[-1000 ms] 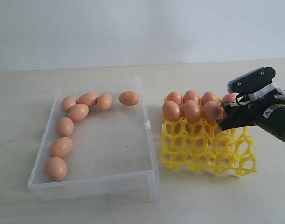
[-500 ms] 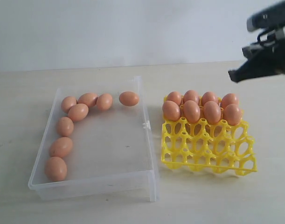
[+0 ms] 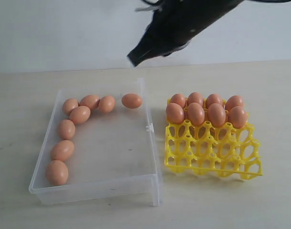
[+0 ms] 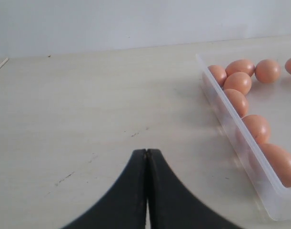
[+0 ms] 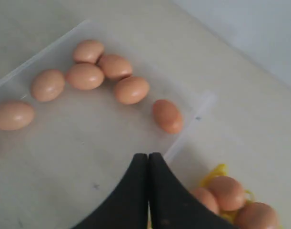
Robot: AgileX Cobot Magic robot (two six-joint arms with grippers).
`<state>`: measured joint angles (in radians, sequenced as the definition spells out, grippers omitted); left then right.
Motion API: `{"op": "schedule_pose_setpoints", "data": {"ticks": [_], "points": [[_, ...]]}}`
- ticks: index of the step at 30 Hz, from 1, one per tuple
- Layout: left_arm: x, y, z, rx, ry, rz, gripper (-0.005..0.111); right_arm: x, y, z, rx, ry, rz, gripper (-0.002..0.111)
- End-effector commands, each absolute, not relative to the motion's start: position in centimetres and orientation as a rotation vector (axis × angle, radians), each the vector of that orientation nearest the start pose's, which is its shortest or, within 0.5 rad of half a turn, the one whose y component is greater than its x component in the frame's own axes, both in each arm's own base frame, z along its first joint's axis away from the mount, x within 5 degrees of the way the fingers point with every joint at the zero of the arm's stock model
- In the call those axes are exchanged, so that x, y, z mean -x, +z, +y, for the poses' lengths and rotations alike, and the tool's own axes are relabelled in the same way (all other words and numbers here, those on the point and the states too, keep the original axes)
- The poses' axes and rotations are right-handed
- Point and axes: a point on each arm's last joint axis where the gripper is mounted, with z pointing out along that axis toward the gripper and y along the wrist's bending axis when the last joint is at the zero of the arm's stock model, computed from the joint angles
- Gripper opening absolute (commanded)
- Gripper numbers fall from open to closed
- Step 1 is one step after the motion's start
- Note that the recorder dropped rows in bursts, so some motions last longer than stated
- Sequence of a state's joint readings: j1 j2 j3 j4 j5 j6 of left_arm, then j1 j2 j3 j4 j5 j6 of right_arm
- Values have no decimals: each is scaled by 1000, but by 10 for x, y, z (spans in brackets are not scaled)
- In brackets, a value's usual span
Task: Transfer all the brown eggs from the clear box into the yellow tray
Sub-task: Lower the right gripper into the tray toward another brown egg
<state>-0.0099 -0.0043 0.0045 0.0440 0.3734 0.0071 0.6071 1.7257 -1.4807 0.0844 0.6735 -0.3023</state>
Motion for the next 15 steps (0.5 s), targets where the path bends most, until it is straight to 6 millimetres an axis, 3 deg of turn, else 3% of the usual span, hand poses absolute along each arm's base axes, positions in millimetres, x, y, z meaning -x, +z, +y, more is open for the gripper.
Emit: {"op": "schedule_pose_setpoints", "data": {"ticks": [1, 6, 10, 15], "points": [[-53, 180, 1, -43, 47, 1851, 0, -331, 276, 270, 962, 346, 2386, 4], [-53, 180, 1, -43, 47, 1851, 0, -330, 242, 314, 996, 493, 2553, 34], [-53, 180, 1, -43, 47, 1851, 0, -330, 215, 338, 845, 609, 2728, 57], [-53, 180, 1, -43, 47, 1851, 0, -334, 186, 355, 684, 707, 2832, 61]]}}
